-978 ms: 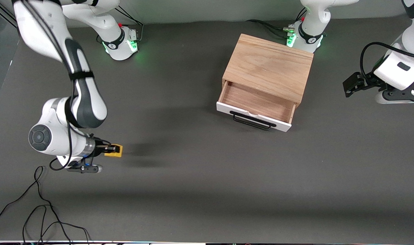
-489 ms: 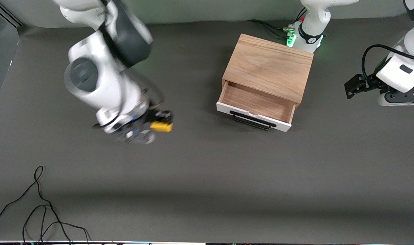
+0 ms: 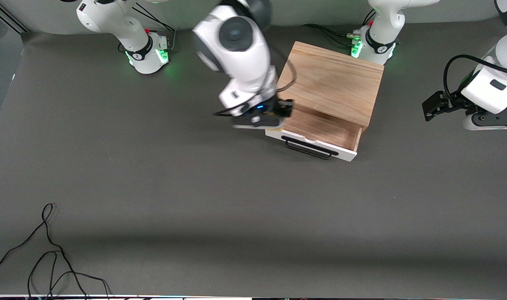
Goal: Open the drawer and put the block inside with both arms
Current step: 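Lift the yellow cube with the right gripper and carry it over the drawer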
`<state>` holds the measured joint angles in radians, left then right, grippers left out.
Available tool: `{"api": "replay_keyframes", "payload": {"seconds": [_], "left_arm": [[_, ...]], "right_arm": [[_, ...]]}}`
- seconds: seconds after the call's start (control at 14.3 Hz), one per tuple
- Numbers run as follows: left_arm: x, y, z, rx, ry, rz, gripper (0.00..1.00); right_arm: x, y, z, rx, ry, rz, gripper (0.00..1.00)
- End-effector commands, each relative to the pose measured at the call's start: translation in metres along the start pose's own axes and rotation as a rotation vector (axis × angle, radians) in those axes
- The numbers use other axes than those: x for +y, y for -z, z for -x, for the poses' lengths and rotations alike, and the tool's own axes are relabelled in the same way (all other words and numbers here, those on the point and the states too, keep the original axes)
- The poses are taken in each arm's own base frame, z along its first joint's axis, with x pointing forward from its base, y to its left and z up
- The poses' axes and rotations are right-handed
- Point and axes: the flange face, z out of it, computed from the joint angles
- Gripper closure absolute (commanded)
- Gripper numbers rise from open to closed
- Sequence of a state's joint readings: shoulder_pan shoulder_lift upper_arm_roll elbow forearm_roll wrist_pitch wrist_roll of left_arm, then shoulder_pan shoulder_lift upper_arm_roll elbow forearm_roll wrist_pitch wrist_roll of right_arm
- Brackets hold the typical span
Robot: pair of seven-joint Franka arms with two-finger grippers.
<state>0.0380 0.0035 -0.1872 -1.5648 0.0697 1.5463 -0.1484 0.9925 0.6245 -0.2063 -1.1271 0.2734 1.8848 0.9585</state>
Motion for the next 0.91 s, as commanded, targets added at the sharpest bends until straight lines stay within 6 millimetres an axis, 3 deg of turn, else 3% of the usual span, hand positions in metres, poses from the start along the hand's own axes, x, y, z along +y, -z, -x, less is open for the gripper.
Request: {"api": "replay_keyframes", "payload": {"seconds": [0.0,0.21,0.49,0.7,0.84], "left_arm": [[0.0,0.005,-0.001,0.009,-0.015,-0.004,0.0],[0.0,0.006,0.002,-0.003,-0.016,-0.008,0.0],[0.006,0.006,0.002,-0.002,-0.019,-0.006,0.0],[0.005,0.007,0.002,0.004,-0.021,-0.005,0.0],[0.004,0.006,0.002,-0.003,-0.021,-0.006,0.0]], "right_arm": [[-0.026,-0.033,0.017,0.014,-0.047,-0.027,0.93],[-0.031,-0.067,0.029,0.007,-0.031,0.007,0.93],[-0.034,-0.087,0.036,0.002,-0.075,0.016,0.93],[-0.039,-0.107,0.054,-0.002,-0.054,0.034,0.9],[-0.037,-0.122,0.053,-0.005,-0.055,0.054,0.88]]}}
